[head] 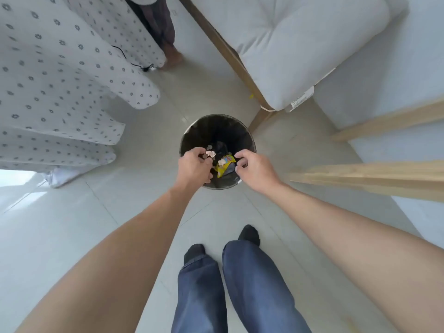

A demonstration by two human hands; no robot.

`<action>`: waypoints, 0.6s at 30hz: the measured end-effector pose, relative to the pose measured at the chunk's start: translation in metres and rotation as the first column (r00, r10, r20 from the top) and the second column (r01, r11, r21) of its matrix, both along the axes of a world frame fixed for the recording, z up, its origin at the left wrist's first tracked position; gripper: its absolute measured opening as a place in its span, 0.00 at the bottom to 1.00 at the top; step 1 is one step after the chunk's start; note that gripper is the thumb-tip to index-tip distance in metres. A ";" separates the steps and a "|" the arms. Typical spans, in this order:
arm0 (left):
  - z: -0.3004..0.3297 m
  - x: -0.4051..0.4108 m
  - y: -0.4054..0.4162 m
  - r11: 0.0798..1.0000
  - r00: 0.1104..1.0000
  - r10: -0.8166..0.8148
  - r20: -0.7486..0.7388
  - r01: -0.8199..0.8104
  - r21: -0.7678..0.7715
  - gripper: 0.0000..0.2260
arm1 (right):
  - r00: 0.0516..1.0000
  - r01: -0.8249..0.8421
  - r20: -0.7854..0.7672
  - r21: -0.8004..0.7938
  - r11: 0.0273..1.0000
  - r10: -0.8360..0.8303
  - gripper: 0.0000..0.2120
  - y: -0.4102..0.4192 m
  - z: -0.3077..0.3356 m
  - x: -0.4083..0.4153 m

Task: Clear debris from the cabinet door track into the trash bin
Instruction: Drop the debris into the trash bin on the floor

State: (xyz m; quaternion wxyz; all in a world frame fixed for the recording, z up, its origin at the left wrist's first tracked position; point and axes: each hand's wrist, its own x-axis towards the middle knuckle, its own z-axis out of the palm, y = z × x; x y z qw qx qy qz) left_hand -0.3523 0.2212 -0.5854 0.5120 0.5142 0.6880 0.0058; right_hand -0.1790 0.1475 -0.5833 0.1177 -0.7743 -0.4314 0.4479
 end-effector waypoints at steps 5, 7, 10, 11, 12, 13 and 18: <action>0.017 -0.012 -0.014 0.996 0.995 -0.078 -0.059 0.081 0.048 0.22 | 1.000 0.017 0.016 -0.029 0.999 -0.016 0.18 -0.013 0.020 0.012; 0.044 -0.017 -0.017 0.990 0.991 -0.119 -0.059 0.123 0.062 0.23 | 0.999 0.039 0.020 -0.029 0.999 -0.038 0.18 -0.017 0.049 0.016; 0.098 -0.019 -0.016 0.982 0.987 -0.155 -0.043 0.158 0.104 0.24 | 0.995 0.088 0.041 0.011 0.996 -0.088 0.18 -0.020 0.106 0.023; 0.119 -0.018 -0.014 0.978 0.985 -0.167 -0.036 0.170 0.121 0.25 | 0.993 0.106 0.047 0.027 0.994 -0.108 0.18 -0.021 0.127 0.025; 0.142 -0.017 -0.013 0.974 0.984 -0.178 -0.025 0.180 0.140 0.25 | 0.991 0.125 0.052 0.044 0.991 -0.127 0.18 -0.022 0.149 0.026; 0.165 -0.015 -0.011 0.968 0.981 -0.193 -0.013 0.192 0.161 0.25 | 0.988 0.143 0.056 0.060 0.988 -0.146 0.18 -0.023 0.172 0.028; 0.287 0.000 -0.013 0.914 0.955 -0.293 0.043 0.267 0.305 0.25 | 0.959 0.258 0.072 0.173 0.950 -0.274 0.18 -0.042 0.296 0.034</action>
